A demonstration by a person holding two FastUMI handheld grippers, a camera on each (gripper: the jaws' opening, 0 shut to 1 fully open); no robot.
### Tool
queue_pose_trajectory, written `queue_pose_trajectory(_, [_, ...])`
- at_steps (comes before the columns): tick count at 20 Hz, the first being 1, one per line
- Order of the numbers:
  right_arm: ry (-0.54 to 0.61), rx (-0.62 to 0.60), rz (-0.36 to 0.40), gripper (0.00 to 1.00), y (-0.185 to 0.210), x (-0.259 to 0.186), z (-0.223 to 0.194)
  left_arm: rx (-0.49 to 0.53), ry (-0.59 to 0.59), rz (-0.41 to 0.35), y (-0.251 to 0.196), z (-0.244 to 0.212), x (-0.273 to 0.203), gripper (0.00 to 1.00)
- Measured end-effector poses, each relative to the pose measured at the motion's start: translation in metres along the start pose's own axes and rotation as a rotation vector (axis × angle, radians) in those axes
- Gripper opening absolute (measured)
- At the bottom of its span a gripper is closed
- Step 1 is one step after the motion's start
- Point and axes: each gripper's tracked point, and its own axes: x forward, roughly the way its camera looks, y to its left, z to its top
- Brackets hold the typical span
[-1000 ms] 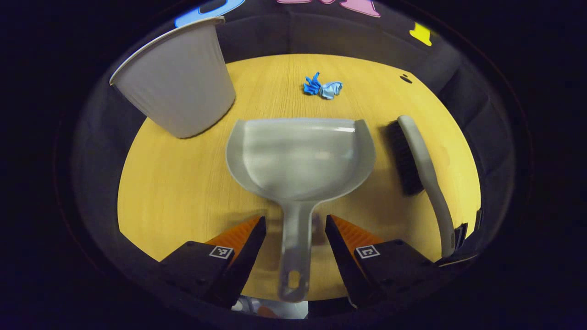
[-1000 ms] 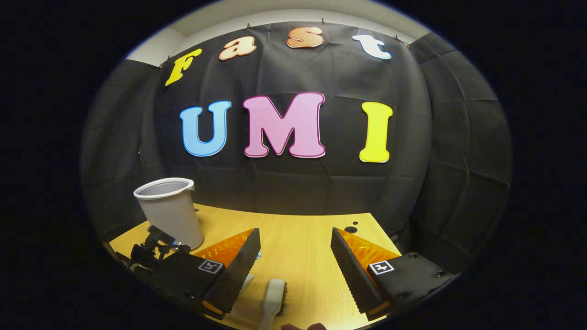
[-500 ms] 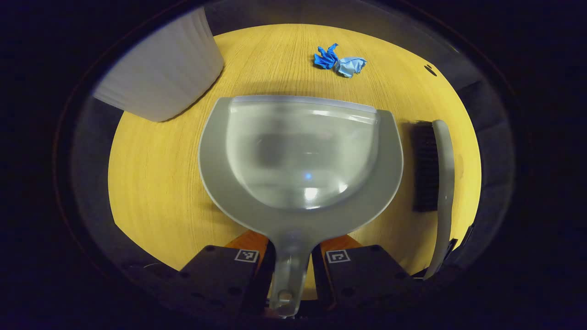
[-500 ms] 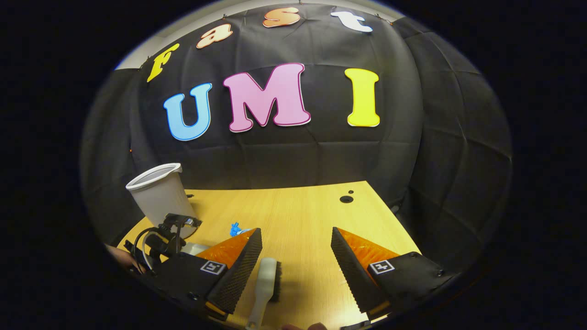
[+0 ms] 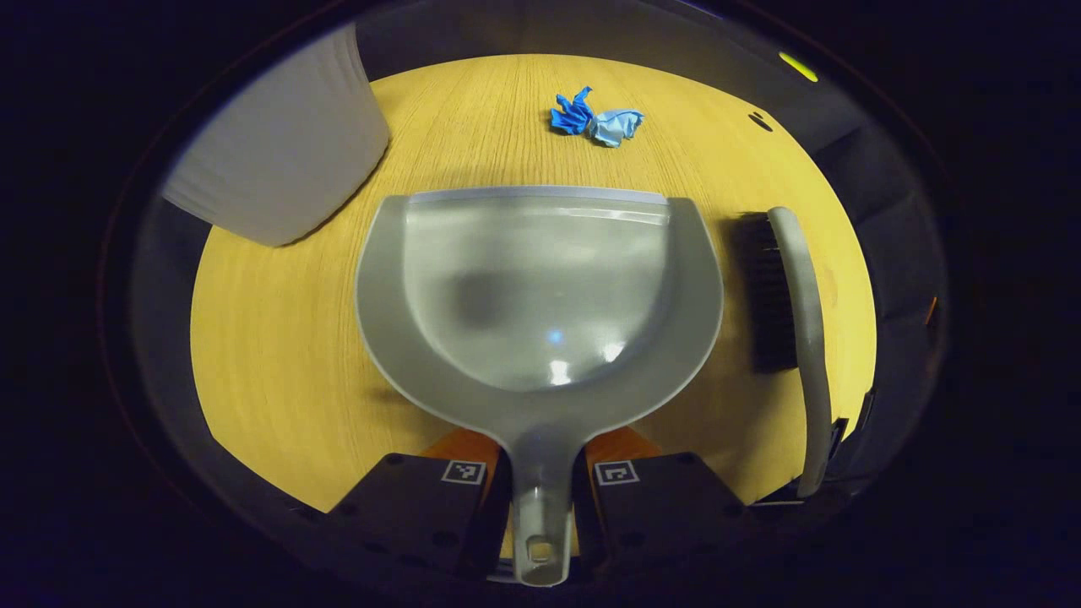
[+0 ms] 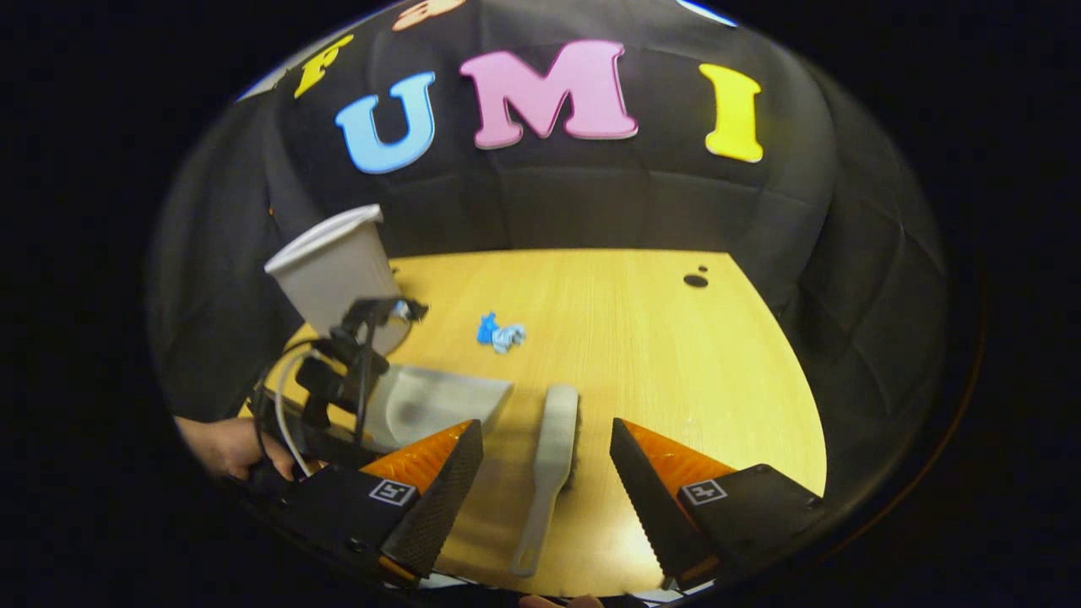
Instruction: Pick up the small broom and dustpan from the desktop, sweep the trash into the dustpan with the broom, and then empty the trash into the garbage bin.
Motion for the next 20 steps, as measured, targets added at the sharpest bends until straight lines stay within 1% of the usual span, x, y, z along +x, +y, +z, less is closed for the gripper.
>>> queue_pose_trajectory(3, [0.141, -0.03, -0.044, 0.98, -0.002, 0.022, -0.037, -0.017, -0.027, -0.016, 0.0, 0.0, 0.001, 0.3])
queue_pose_trajectory(4, [0.206, -0.051, -0.064, 0.98, -0.005, 0.027, -0.052, -0.02, -0.035, -0.023, 0.0, -0.001, 0.0, 0.31])
queue_pose_trajectory(6, [0.299, -0.053, -0.091, 0.99, -0.008, 0.031, -0.08, -0.02, -0.052, -0.039, 0.001, -0.002, -0.001, 0.31])
queue_pose_trajectory(7, [0.332, -0.046, -0.105, 0.98, -0.011, 0.035, -0.089, -0.016, -0.057, -0.045, 0.001, -0.003, -0.002, 0.29])
queue_pose_trajectory(8, [0.356, -0.035, -0.115, 0.98, -0.013, 0.039, -0.094, -0.01, -0.061, -0.047, 0.001, -0.003, -0.001, 0.3])
queue_pose_trajectory(9, [0.38, -0.024, -0.129, 0.94, -0.014, 0.044, -0.1, -0.003, -0.062, -0.046, 0.001, -0.002, 0.0, 0.3])
queue_pose_trajectory(10, [0.398, -0.025, -0.139, 0.98, -0.016, 0.049, -0.104, 0.004, -0.063, -0.042, 0.001, -0.002, 0.001, 0.29])
queue_pose_trajectory(11, [0.427, -0.038, -0.153, 0.98, -0.02, 0.053, -0.109, 0.011, -0.065, -0.035, 0.001, -0.002, 0.001, 0.3])
queue_pose_trajectory(12, [0.443, -0.043, -0.159, 0.94, -0.022, 0.057, -0.111, 0.025, -0.067, -0.026, 0.0, -0.003, 0.0, 0.3])
queue_pose_trajectory(13, [0.462, -0.043, -0.159, 0.98, -0.021, 0.062, -0.114, 0.046, -0.067, -0.014, 0.0, -0.003, 0.0, 0.3])
queue_pose_trajectory(15, [0.527, -0.016, -0.151, 0.99, -0.021, 0.07, -0.125, 0.097, -0.064, 0.013, 0.0, -0.004, 0.001, 0.3])
queue_pose_trajectory(16, [0.558, 0.002, -0.147, 0.94, -0.019, 0.073, -0.129, 0.115, -0.069, 0.022, 0.0, -0.004, 0.0, 0.3])
queue_pose_trajectory(17, [0.573, 0.008, -0.144, 0.84, -0.018, 0.077, -0.131, 0.114, -0.07, 0.023, 0.0, -0.005, 0.0, 0.31])
queue_pose_trajectory(19, [0.581, 0.0, -0.133, 0.7, -0.019, 0.081, -0.129, 0.089, -0.075, 0.007, 0.0, -0.004, 0.0, 0.3])
queue_pose_trajectory(20, [0.586, 0.003, -0.13, 0.67, -0.018, 0.082, -0.125, 0.079, -0.074, -0.002, 0.001, -0.004, 0.0, 0.31])
